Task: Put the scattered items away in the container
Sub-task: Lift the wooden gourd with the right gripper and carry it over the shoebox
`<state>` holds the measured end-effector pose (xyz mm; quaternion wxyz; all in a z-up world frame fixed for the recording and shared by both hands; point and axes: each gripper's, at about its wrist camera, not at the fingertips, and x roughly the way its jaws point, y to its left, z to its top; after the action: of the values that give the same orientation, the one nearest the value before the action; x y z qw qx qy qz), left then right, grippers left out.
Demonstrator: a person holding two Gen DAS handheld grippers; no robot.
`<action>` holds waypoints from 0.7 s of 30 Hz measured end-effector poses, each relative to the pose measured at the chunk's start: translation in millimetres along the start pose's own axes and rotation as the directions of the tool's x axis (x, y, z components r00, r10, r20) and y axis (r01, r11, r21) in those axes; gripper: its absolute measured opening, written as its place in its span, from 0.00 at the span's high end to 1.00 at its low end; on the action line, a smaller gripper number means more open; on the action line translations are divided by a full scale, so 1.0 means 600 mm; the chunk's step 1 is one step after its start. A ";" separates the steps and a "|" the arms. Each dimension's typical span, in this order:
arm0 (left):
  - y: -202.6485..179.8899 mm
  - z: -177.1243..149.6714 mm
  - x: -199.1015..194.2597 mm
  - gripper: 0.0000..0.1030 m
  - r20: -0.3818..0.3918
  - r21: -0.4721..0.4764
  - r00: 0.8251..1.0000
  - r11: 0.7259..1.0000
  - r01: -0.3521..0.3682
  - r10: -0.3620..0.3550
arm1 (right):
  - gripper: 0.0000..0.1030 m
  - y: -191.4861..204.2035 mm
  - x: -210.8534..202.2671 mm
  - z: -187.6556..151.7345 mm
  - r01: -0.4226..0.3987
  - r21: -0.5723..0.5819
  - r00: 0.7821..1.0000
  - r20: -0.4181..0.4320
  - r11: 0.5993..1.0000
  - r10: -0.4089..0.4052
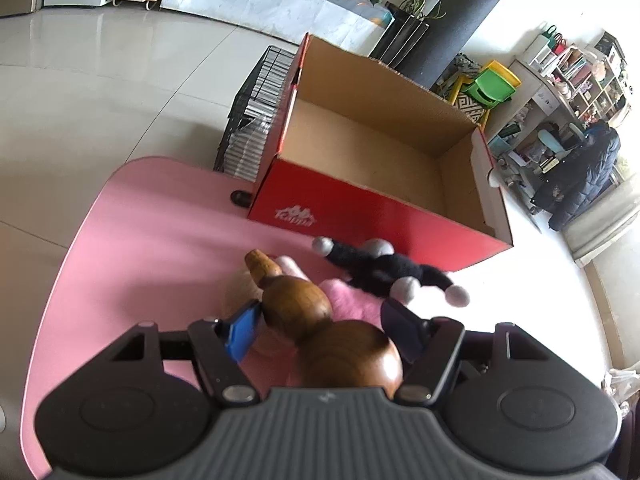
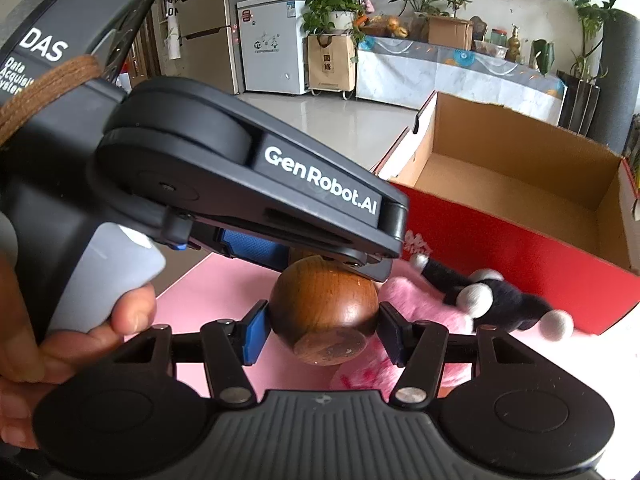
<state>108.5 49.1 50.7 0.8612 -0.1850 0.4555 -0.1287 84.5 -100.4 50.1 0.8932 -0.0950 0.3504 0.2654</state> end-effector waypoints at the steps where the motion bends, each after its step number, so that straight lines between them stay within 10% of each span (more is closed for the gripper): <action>1: -0.003 0.004 -0.001 0.35 0.005 -0.002 1.000 1.000 0.003 -0.003 | 0.44 -0.003 -0.001 0.004 0.002 -0.007 1.000 0.000 1.000 -0.002; 21: -0.102 0.102 0.001 0.35 0.102 0.085 0.993 0.995 0.052 -0.061 | 0.44 -0.072 -0.033 0.088 0.081 -0.028 0.990 0.115 0.996 -0.077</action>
<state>156.6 6.4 108.5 0.8867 -0.1687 0.3989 -0.1618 126.0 -126.0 101.5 0.9198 -0.1082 0.2905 0.2404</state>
